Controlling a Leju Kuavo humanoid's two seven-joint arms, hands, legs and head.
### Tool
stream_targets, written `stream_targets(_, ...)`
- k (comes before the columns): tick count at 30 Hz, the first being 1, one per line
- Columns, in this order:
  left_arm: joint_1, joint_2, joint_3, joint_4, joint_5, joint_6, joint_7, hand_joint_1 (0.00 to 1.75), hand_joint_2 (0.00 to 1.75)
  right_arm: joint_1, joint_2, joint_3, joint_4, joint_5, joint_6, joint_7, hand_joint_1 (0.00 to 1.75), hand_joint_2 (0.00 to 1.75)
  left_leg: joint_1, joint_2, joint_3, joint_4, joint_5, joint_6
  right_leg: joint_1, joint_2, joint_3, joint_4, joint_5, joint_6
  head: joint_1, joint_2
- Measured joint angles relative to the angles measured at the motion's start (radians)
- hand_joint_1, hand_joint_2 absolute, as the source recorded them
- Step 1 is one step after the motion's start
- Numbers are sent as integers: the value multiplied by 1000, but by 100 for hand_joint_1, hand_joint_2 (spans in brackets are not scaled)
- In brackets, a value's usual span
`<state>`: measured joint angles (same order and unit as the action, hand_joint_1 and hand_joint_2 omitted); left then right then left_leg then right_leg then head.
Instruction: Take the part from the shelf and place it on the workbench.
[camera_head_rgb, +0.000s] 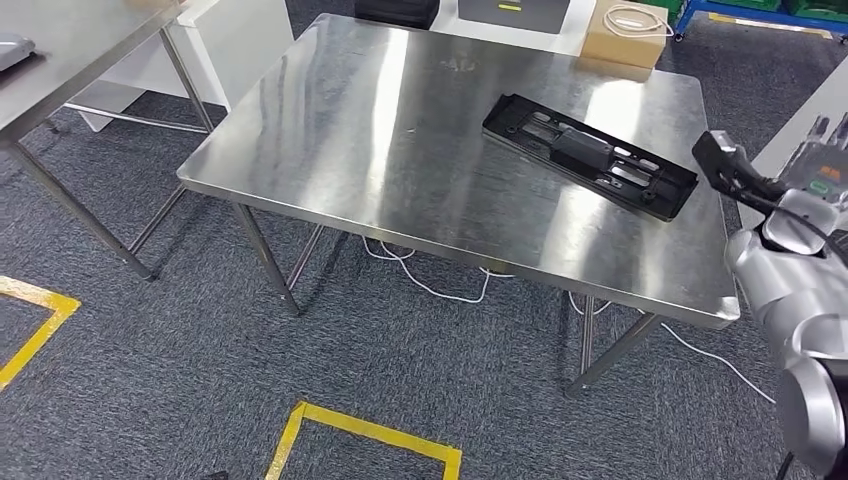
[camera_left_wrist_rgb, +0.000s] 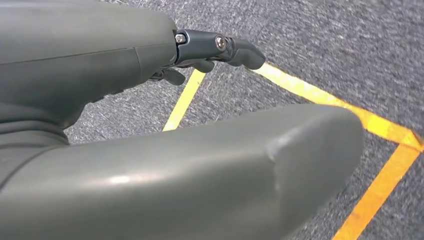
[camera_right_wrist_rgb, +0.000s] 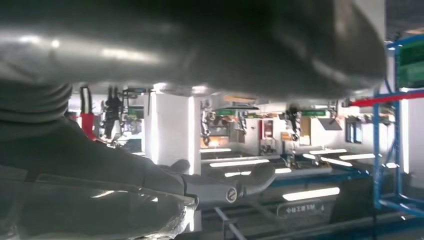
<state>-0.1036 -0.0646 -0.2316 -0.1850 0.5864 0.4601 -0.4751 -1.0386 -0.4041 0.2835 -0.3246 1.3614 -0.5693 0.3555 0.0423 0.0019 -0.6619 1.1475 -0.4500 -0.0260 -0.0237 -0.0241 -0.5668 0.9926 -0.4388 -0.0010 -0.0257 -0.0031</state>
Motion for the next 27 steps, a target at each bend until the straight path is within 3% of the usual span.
stream_targets(2, 0, -2, 3, 0, -1, 0, 1, 0, 0, 77, -3, -20, -33, -22, -73, -3, 0, 0, -1, -3, 50, -80, 13, 8, 7, -5, -7, 5, 3, 12, 3, 0)
stream_targets(4, 0, -2, 4, 0, -4, 1, 1, 0, 0, 170, -6, -50, -91, -29, -112, 1, 0, 0, -9, -11, 44, -88, 19, 27, 16, -10, -10, 1, 10, 28, 8, 0)
stream_targets(6, 1, -2, 5, 0, -9, 4, 1, 0, 0, 280, -2, -96, -173, -7, -121, 4, 0, 0, -11, -14, 42, -106, 31, 50, 15, -9, -18, 3, 5, 41, 9, 0)
stream_targets(8, 1, -2, 5, 0, -12, 8, -1, 0, 0, 408, 18, -164, -271, 45, -123, -3, 0, 0, -10, -18, 36, -122, 48, 72, 7, 2, -52, 74, -47, 39, 13, 0)
stream_targets(10, 1, -1, 6, 0, -15, 11, -3, 0, 0, 536, 58, -245, -374, 96, -124, -18, 0, 0, -13, -21, 20, -125, 61, 80, 3, 14, -106, 211, -119, 36, 19, 0)
stream_targets(11, 2, -1, 6, 0, -16, 11, -3, 0, 0, 594, 82, -284, -422, 115, -124, -28, 0, 0, -14, -23, 12, -125, 67, 80, 2, 17, -121, 262, -141, 39, 20, 0)
stream_targets(12, 2, -1, 6, 0, -16, 12, -4, 0, 0, 645, 107, -321, -465, 128, -124, -38, 0, 0, -16, -25, 3, -124, 73, 79, 2, 19, -118, 277, -146, 45, 21, 0)
stream_targets(13, 3, -1, 6, 0, -16, 12, -5, 0, 0, 690, 132, -355, -507, 137, -125, -49, 0, 0, -18, -27, -5, -124, 79, 77, 1, 20, -92, 249, -136, 52, 21, 0)
stream_targets(15, 3, 0, 7, 0, -17, 12, -7, 0, 0, 755, 180, -416, -579, 152, -125, -72, 0, 0, -20, -28, -18, -124, 92, 70, 1, 20, 3, 105, -102, 58, 21, 0)
stream_targets(16, 3, 0, 7, 0, -16, 12, -8, 0, 0, 777, 202, -444, -605, 160, -125, -85, 0, 0, -21, -27, -23, -126, 99, 63, 6, 21, 45, 41, -88, 55, 21, 0)
stream_targets(17, 3, 0, 8, 0, -16, 13, -8, 0, 0, 793, 222, -469, -624, 168, -126, -98, 0, 0, -21, -25, -24, -127, 105, 56, 11, 22, 67, 0, -80, 49, 21, 0)
stream_targets(19, 3, 0, 8, 0, -16, 13, -9, 0, 0, 822, 262, -519, -643, 178, -128, -114, 0, 0, -22, -23, -24, -135, 119, 41, 21, 24, 66, -18, -69, 34, 21, 0)
stream_targets(21, 4, 1, 9, 0, -16, 12, -10, 0, 0, 849, 296, -557, -646, 184, -130, -112, 0, 0, -21, -20, -30, -134, 116, 30, 9, 24, 59, -27, -52, 17, 20, 0)
stream_targets(22, 5, 2, 9, 0, -16, 12, -10, 0, 0, 862, 311, -568, -644, 188, -130, -109, 0, 0, -20, -17, -39, -116, 92, 26, 3, 23, 57, -30, -42, 6, 18, 0)
stream_targets(24, 7, 5, 10, 0, -15, 12, -10, 0, 0, 891, 338, -591, -640, 196, -130, -113, 0, 0, -19, -12, -70, -9, -2, 19, -2, 19, 51, -32, -27, -11, 14, 0)
stream_targets(26, 8, 6, 10, 0, -14, 10, -10, 0, 0, 912, 361, -614, -631, 195, -130, -122, 0, 0, -16, -10, -97, 124, -78, 11, -1, 17, 42, -29, -21, -15, 14, 0)
stream_targets(27, 8, 6, 10, 0, -14, 10, -9, 0, 0, 919, 369, -623, -625, 193, -130, -124, 0, 0, -15, -10, -100, 161, -91, 8, -1, 16, 40, -28, -20, -14, 14, 0)
